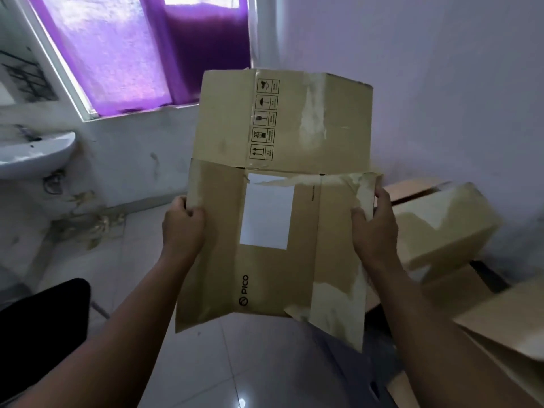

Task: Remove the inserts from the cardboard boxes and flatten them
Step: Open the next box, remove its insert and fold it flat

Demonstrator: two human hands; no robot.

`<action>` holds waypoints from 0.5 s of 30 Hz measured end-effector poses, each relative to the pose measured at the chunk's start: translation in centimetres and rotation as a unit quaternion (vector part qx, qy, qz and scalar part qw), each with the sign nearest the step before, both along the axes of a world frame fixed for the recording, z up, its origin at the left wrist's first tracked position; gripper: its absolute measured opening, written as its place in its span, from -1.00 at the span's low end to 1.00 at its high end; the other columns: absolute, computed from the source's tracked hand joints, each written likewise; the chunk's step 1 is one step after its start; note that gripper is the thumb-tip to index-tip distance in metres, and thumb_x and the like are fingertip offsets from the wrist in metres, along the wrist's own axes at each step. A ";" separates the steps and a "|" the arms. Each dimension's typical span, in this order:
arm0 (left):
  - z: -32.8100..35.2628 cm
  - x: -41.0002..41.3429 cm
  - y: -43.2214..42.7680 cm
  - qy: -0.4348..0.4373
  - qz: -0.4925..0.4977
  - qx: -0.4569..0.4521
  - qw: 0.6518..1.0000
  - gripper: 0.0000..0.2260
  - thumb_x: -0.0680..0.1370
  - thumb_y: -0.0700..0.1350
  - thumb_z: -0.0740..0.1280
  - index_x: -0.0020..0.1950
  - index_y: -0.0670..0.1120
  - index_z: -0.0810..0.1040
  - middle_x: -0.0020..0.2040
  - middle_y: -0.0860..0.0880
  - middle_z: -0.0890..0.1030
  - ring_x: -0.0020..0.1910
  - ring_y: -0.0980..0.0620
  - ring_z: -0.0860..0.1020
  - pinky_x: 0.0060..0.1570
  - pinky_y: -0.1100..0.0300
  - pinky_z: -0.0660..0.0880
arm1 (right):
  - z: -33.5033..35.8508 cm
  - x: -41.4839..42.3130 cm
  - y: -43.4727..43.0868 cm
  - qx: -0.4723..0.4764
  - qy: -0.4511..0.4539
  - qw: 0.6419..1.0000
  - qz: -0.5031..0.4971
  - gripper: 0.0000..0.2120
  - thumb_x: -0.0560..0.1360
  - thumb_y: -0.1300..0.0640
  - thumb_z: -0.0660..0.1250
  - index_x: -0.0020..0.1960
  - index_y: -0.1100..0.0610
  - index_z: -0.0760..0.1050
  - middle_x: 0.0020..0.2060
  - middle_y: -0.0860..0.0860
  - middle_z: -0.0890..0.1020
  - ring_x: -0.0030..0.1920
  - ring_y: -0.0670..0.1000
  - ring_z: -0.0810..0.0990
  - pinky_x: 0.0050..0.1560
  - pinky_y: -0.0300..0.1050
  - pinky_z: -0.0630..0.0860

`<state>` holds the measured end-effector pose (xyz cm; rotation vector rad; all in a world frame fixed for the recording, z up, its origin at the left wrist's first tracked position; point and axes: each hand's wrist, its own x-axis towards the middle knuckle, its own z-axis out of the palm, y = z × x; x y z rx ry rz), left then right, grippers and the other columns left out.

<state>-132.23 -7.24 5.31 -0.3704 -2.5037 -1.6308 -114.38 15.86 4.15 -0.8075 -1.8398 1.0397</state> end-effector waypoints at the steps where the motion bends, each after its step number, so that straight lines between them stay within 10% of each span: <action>1: -0.1 -2.3 0.2 -0.004 0.004 -0.010 1.000 -0.84 0.54 -0.19 0.16 0.05 -0.13 0.49 -0.10 -0.11 0.58 -0.13 -0.10 0.56 -0.14 -0.05 0.54 | -0.1 -2.6 0.5 -0.001 0.001 1.000 0.008 -0.58 0.54 0.26 0.25 0.38 0.09 0.35 0.17 0.04 0.56 0.13 0.06 0.53 0.07 -0.15 0.42; 9: -3.7 -24.0 2.9 -0.006 -0.017 -0.061 0.998 -0.82 0.55 -0.21 0.14 0.07 -0.09 0.49 -0.13 -0.01 0.56 -0.18 0.05 0.53 -0.33 0.19 0.39 | -3.5 -24.0 3.9 -0.013 -0.013 1.000 0.012 -0.60 0.55 0.23 0.24 0.38 0.06 0.35 0.10 -0.09 0.52 0.03 -0.07 0.47 -0.03 -0.26 0.34; 15: -4.4 -42.9 5.8 -0.048 -0.061 -0.092 0.993 -0.73 0.56 -0.23 0.12 0.20 -0.13 0.49 0.03 -0.08 0.59 -0.01 -0.08 0.55 -0.04 0.00 0.52 | -5.1 -41.3 5.4 -0.038 -0.035 0.998 -0.024 -0.59 0.56 0.19 0.23 0.40 0.09 0.34 0.22 0.04 0.55 0.19 0.07 0.51 0.16 -0.10 0.43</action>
